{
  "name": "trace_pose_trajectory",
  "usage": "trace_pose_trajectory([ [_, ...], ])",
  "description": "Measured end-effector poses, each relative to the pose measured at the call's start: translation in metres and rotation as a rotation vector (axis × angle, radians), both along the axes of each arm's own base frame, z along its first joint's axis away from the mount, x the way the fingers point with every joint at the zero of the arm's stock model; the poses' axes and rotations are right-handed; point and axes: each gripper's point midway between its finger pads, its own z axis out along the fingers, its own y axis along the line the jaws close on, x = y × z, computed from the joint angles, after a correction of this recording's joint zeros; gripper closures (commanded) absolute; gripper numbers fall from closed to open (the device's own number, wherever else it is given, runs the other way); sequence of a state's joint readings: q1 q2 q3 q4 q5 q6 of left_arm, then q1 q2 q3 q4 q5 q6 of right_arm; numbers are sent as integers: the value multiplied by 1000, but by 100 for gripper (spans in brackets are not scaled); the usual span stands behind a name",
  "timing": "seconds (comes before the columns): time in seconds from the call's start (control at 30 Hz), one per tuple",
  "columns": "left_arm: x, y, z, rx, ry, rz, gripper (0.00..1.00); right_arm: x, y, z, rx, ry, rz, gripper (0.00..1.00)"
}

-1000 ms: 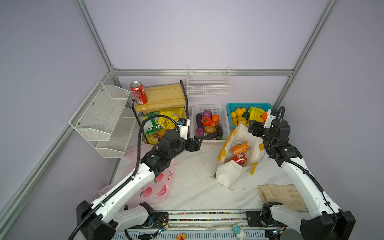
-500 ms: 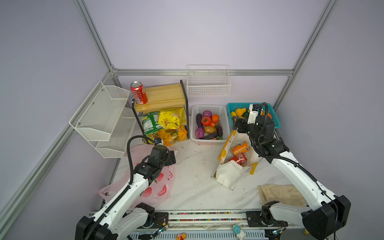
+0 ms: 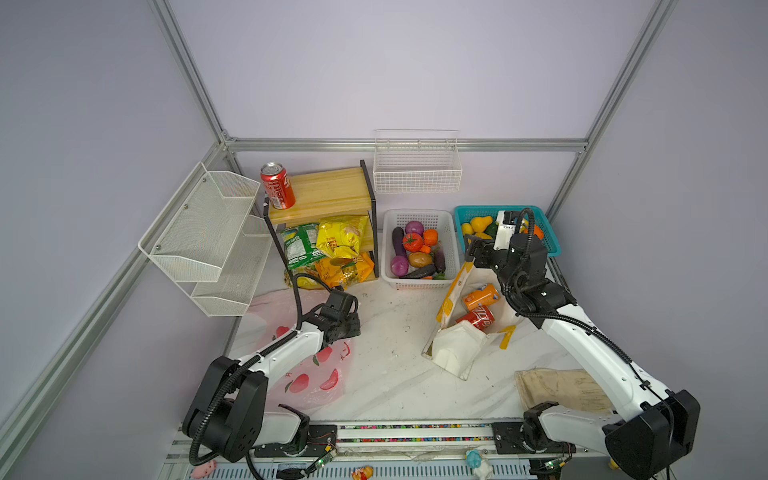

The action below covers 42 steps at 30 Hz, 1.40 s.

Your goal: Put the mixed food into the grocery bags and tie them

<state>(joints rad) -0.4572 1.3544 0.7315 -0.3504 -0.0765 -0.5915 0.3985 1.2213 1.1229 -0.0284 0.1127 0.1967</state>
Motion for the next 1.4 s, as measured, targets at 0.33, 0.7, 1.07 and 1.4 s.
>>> trace_pose_trajectory([
  [0.33,6,-121,12,-156,-38,-247,32,0,3,2,10,-7,16,14],
  [0.7,0,0,127,-122,-376,25,23,-2,7,-7,13,5,40,15],
  [1.07,-58,97,24,-11,-79,335,24,-1,16,-1,42,-23,78,15],
  [1.4,-68,95,-13,-37,45,359,48,3,22,-16,37,5,97,15],
])
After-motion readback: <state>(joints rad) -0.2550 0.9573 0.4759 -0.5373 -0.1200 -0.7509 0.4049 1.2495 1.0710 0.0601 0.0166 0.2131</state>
